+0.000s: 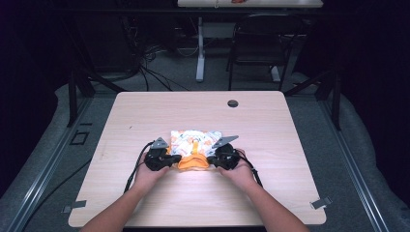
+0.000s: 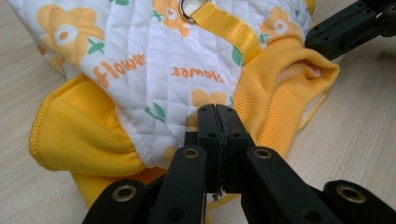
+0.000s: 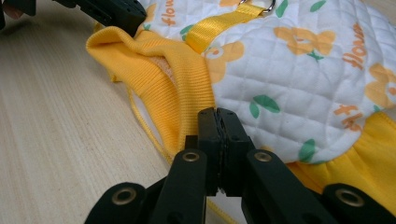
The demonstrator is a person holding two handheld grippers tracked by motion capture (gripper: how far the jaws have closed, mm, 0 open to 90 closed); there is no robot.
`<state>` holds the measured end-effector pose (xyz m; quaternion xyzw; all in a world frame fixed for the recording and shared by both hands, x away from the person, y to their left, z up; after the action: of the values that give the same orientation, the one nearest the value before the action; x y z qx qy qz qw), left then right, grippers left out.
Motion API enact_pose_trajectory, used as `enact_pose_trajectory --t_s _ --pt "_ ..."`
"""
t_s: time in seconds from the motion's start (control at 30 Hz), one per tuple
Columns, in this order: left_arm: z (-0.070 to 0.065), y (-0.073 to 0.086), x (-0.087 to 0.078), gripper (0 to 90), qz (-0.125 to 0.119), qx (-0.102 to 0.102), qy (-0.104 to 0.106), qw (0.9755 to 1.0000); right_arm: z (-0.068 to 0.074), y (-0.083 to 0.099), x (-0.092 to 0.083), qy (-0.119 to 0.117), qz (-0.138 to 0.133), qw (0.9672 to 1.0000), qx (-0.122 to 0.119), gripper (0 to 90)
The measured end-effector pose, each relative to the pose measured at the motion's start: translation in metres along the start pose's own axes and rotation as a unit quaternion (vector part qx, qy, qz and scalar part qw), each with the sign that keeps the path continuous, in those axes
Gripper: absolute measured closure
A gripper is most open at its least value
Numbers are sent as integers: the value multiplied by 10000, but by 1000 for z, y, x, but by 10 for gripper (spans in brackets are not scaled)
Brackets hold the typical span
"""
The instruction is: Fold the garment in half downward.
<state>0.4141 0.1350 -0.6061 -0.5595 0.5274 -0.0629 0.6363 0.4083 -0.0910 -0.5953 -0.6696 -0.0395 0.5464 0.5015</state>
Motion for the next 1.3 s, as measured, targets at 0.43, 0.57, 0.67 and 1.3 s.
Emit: enact_pose_trajectory --t_s 0.43,0.57,0.67,1.3 --pt "-6 -2 -9 843 -86 77 73 9999 8 -5 -9 -58 -128 9999 -44 866" --pt "-11 -1 -18 825 -120 178 132 9997 16 -6 -16 -109 -194 9996 -164 855" --pt "-15 0 -27 790 -144 291 47 9995 23 -9 -23 -156 -301 9991 -239 841" --pt "-27 11 -72 581 -372 312 -140 9987 39 9 -66 140 -566 9975 -397 656"
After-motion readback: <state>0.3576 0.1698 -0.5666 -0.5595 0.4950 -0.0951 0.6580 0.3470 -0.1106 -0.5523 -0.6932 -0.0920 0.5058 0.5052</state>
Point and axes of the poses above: each handheld gripper's, and its own axes: x roughly forward along the jaws, y roughly out of its underside, z roughly to its left, the point moved 4 cm from there along x, roughly forward along the jaws, and after that the axes turned 2 degrees about -z, right-handed, at the moved point
